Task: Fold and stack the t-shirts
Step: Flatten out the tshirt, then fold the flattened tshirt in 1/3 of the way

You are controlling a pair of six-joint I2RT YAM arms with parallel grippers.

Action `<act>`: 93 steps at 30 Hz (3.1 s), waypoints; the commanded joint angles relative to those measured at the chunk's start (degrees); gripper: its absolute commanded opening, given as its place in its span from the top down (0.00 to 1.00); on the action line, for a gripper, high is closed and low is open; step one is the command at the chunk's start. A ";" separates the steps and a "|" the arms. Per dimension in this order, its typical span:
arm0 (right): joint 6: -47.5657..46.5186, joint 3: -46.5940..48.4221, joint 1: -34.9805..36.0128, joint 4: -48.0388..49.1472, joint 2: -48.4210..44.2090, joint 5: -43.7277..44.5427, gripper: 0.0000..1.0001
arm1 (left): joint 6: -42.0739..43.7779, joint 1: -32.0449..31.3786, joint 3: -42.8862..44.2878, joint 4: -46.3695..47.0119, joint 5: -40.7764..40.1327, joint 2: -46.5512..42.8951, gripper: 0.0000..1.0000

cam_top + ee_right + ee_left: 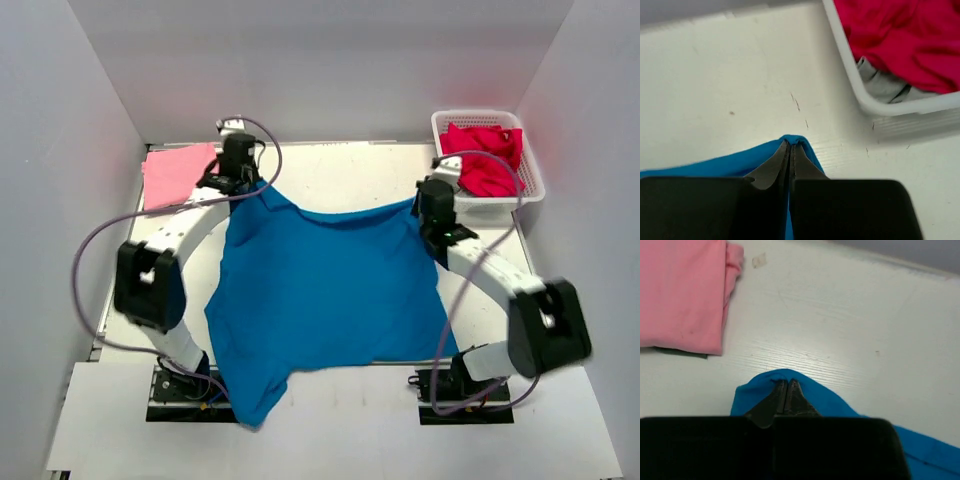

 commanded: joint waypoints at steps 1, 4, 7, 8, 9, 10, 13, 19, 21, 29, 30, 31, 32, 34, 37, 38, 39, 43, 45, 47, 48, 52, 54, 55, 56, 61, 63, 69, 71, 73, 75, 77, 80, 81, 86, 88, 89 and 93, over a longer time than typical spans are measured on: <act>2.12 4.47 -0.90 8.11 8.70 4.86 1.00 | -2.05 1.58 0.85 7.01 -3.65 5.38 1.00; 1.68 9.13 -1.35 8.19 17.23 4.86 1.00 | -2.05 3.07 4.01 9.39 -1.20 11.99 1.00; 0.89 14.31 -1.78 7.50 24.18 4.68 1.00 | -2.05 4.39 10.93 9.39 0.91 20.17 1.00; 0.80 16.58 -1.79 7.32 26.64 4.85 1.00 | -2.05 5.09 12.09 9.39 1.44 21.84 1.00; 0.10 18.78 -1.87 7.23 29.27 5.03 1.00 | -2.05 5.62 13.14 10.09 2.14 24.91 1.00; -0.17 19.76 -1.88 6.71 30.34 5.38 1.00 | -2.05 5.62 15.68 10.09 2.15 26.24 1.00; -1.83 27.04 -1.96 4.95 35.36 6.96 1.00 | -2.05 6.94 20.69 8.69 4.61 30.89 1.00; -4.82 33.39 -2.49 2.84 40.55 8.46 1.00 | -2.58 9.14 23.97 7.02 8.82 33.02 1.00; -5.00 33.74 -2.84 2.75 40.73 8.19 1.00 | -2.58 9.75 23.97 7.02 9.61 33.02 1.00; -5.35 32.78 -3.19 2.57 38.36 7.32 1.00 | -1.96 10.28 23.79 6.68 14.71 31.35 1.00; -5.61 32.87 -3.28 2.22 38.35 7.14 1.00 | -1.96 10.28 23.79 5.62 15.94 30.83 1.00; -5.62 32.95 -3.37 1.87 38.18 7.31 1.00 | -1.96 10.28 23.79 4.48 15.95 30.30 1.00; -5.97 32.78 -3.37 1.35 37.74 7.14 1.00 | -3.01 10.28 22.05 2.12 15.95 28.65 1.00; -6.14 31.73 -3.37 1.25 37.30 6.44 1.00 | -3.63 10.28 18.54 1.30 15.95 25.66 1.00; -7.11 28.83 -3.46 2.04 35.02 5.65 1.00 | -6.88 9.76 7.91 0.69 12.98 16.53 1.00; -7.20 28.04 -3.46 2.39 33.10 5.39 1.00 | -7.67 9.23 2.57 1.21 12.09 14.15 1.00; -7.46 25.94 -3.37 2.74 32.47 4.60 1.00 | -8.81 9.23 0.35 1.22 12.08 12.04 1.00; -8.08 21.98 -3.37 3.01 27.82 3.28 1.00 | -12.94 8.70 -8.01 -0.45 14.54 3.42 1.00; -7.99 19.70 -3.28 2.40 26.84 3.18 1.00 | -15.92 8.70 -13.37 -1.59 15.41 -0.79 1.00; -8.43 17.94 -3.37 1.78 24.48 2.75 1.00 | -17.51 8.70 -18.37 -2.38 16.04 -3.44 1.00; -8.43 17.23 -3.28 1.61 23.94 2.49 1.00 | -18.21 8.70 -19.88 -3.26 16.56 -6.15 1.00; -8.34 13.19 -3.37 -0.23 19.65 1.17 1.00 | -19.97 8.70 -26.37 -7.82 15.96 -13.44 1.00; -7.82 12.57 -3.20 -0.86 18.76 1.16 1.00 | -21.20 8.70 -28.41 -9.50 15.34 -16.62 1.00; -7.64 11.69 -3.28 -1.12 17.19 0.99 1.00 | -21.99 8.18 -30.24 -10.64 15.34 -18.20 1.00; -7.55 11.25 -3.19 -2.08 16.65 0.90 1.00 | -22.00 8.17 -30.96 -11.43 16.21 -21.09 1.00; -6.50 10.10 -3.37 -5.16 12.61 1.42 1.00 | -23.22 8.17 -33.51 -15.56 16.31 -27.88 1.00; -6.76 9.05 -3.37 -6.39 11.29 1.52 1.00 | -24.28 8.17 -34.12 -16.71 16.30 -29.46 1.00; -4.30 4.23 -3.28 -8.24 9.26 0.29 1.00 | -24.81 8.17 -39.47 -17.33 21.03 -32.19 1.00; -3.34 2.81 -3.20 -9.29 9.70 0.98 1.00 | -25.86 8.17 -41.25 -17.24 22.62 -32.19 1.00; -0.28 1.67 -3.19 -10.08 10.92 1.95 1.00 | -26.39 8.17 -43.26 -18.02 24.90 -32.71 0.93; 2.63 3.41 -3.28 -17.49 12.42 6.40 0.99 | -27.36 8.17 -44.49 -19.96 26.14 -32.72 0.60; 8.34 4.74 -3.02 -23.93 13.91 10.28 0.83 | -28.06 8.17 -44.50 -23.63 26.85 -34.82 0.44; 12.65 5.71 -3.02 -29.94 12.78 13.55 0.49 | -29.29 8.17 -42.85 -26.11 23.34 -38.15 0.00; 12.84 5.62 -3.02 -30.91 11.82 13.21 0.38 | -29.30 8.17 -42.05 -26.12 21.42 -38.69 0.00; 8.64 7.20 -2.84 -29.34 6.63 3.91 0.10 | -28.16 8.17 -34.59 -20.94 18.15 -34.41 0.00; 7.40 8.51 -2.84 -27.06 6.36 -2.32 0.10 | -26.93 8.17 -30.55 -18.65 17.53 -28.17 0.00; 5.39 8.52 -2.84 -26.27 6.36 -4.00 0.10 | -26.05 8.17 -29.31 -17.52 17.53 -25.89 0.00; 3.35 11.76 -2.67 -21.42 13.79 -15.17 0.10 | -24.20 8.17 -25.17 -9.87 18.15 -15.34 0.00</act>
